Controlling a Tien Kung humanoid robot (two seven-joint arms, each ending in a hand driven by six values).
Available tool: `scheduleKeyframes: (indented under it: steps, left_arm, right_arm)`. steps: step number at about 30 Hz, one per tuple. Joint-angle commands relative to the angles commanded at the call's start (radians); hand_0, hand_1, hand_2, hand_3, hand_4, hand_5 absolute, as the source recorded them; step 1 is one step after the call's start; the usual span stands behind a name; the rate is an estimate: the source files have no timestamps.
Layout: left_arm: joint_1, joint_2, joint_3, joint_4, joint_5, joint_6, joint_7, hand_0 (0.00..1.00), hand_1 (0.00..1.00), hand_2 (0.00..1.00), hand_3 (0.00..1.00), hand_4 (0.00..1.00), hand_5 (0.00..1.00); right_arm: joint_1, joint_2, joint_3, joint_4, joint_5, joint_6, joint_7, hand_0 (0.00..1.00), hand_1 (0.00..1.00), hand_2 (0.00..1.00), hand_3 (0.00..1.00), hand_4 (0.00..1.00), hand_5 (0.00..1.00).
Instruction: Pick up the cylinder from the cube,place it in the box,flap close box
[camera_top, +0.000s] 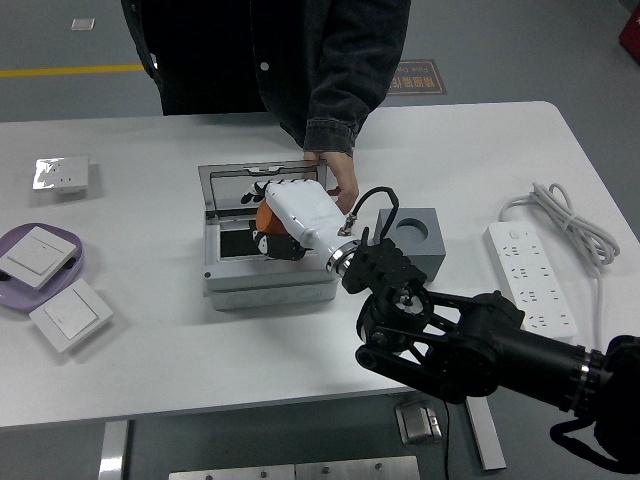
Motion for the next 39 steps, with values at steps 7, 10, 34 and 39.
scheduleKeyframes:
  steps: [7,10,34,39]
  left_arm:
    - [0.0,0.0,0.001,0.0,0.0,0.0,0.0,0.613,0.629,0.609,0.639,0.721,0.282]
    - [0.0,-0.001,0.005,-0.001,-0.004,0.0,-0.002,0.613,0.629,0.609,0.639,0.721,0.282]
    - [-0.01,0.014,-0.002,-0.001,0.011,-0.001,0.004,0.613,0.629,0.609,0.638,0.72,0.28]
    - [-0.01,0.017,-0.006,-0.001,0.016,-0.001,0.007,0.613,0.629,0.609,0.637,0.717,0.275]
  right_arm:
    - [-0.001,0.0,-0.004,-0.004,0.008,0.007,0.009,0.95,0.834,0.812,0.855,0.912,0.446]
    - [-0.005,-0.005,-0.001,0.001,0.044,-0.004,0.023,0.95,0.834,0.812,0.855,0.912,0.446]
    - [0.194,-0.123,-0.06,-0.014,0.749,-0.117,0.274,0.826,0.75,0.732,0.778,0.813,0.426]
    - [0.225,-0.1,-0.121,-0.135,0.766,-0.102,0.266,0.821,0.744,0.729,0.776,0.854,0.45]
